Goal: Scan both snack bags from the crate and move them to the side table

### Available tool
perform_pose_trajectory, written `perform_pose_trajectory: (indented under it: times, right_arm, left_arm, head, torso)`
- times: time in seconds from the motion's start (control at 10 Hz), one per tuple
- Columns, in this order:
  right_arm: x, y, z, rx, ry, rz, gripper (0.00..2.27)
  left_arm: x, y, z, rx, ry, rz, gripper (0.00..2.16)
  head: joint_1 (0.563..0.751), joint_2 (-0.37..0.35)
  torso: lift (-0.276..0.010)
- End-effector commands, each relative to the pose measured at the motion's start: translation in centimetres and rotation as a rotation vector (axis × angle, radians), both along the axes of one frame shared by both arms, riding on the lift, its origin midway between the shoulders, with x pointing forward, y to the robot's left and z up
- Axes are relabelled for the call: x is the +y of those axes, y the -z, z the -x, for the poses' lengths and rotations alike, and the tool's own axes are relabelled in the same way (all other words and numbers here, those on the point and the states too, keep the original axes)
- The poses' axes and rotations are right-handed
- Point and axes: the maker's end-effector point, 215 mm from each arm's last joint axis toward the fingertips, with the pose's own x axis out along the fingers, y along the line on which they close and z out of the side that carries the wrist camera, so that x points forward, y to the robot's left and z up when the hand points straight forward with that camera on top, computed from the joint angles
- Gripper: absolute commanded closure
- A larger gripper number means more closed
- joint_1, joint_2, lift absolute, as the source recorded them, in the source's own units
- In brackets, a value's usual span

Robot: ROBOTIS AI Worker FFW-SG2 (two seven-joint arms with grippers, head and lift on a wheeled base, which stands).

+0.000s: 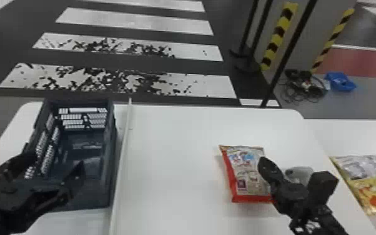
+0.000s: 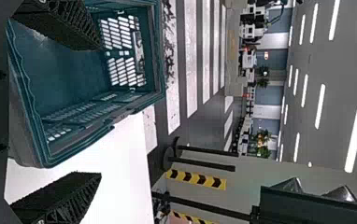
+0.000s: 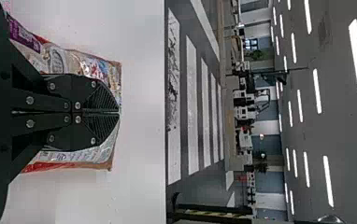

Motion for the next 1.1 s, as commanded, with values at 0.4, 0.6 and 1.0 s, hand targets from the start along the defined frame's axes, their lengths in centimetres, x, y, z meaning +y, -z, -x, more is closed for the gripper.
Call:
perform_pose_trajectory:
  times: [0.4,0.6,1.0]
  right_arm:
    - [1.0,4.4,-0.6,0.033,-0.014,0.002,2.24]
    - [1.5,4.8,-0.6,0.02,-0.021,0.0,2.24]
    - [2.6,6.5,-0.3,0.026,-0.037,-0.003,2.24]
  left_arm:
    - [0.3,0.5,-0.3,0.005,-0.01,0.008,0.02]
    - [0.5,0.8,-0.5,0.01,-0.012,0.006,0.02]
    - [0.8,0.9,-0.9,-0.007,-0.018,0.017,0.02]
  head:
    - [0.695,-0.109]
    - [0.695,-0.11]
    - [0.695,-0.092]
  torso:
    - [-0.095]
    - [-0.095]
    - [-0.095]
